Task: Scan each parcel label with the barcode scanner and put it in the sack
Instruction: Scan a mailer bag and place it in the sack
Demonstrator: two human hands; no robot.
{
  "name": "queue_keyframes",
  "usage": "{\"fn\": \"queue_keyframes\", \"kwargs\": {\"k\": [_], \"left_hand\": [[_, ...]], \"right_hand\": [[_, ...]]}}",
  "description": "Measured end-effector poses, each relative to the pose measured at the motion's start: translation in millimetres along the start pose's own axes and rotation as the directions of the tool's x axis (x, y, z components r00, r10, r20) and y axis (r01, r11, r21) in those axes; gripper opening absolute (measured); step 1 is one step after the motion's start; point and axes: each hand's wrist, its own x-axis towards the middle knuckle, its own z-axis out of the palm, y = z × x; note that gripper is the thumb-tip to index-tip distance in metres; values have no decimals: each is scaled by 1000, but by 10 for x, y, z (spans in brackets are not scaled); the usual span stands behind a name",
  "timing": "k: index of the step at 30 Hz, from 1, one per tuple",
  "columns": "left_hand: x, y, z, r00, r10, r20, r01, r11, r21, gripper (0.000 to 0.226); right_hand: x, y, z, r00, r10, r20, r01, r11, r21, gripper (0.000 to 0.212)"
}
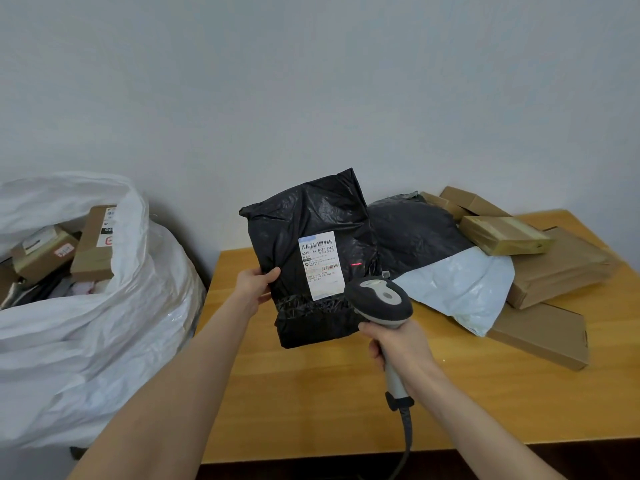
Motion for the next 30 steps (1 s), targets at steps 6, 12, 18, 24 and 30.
{"fn": "queue_keyframes", "kwargs": {"k": [6, 12, 18, 24, 30], "left_hand": [[51, 56, -68, 1000, 24, 12, -25, 1000, 14, 42], [136, 84, -112, 999, 32, 39, -33, 999, 12, 41], [232, 125, -158, 997, 39, 62, -39, 999, -2, 36], [304, 162, -202, 996, 47, 79, -48, 999, 17, 34], [345, 203, -222, 995, 48, 91, -50, 999, 20, 33]], "right_hand": [[-23, -42, 122, 1000, -4, -5, 4, 1000, -12, 23], [-42, -90, 215, 1000, -9, -14, 9, 999, 47, 18], [-55, -114, 309, 999, -21, -38, 24, 997, 78, 18], [-52, -132, 407, 998, -15, -58, 16, 1000, 17, 21], [-56, -156, 482, 997, -23, -68, 23, 1000, -3, 26]]}}
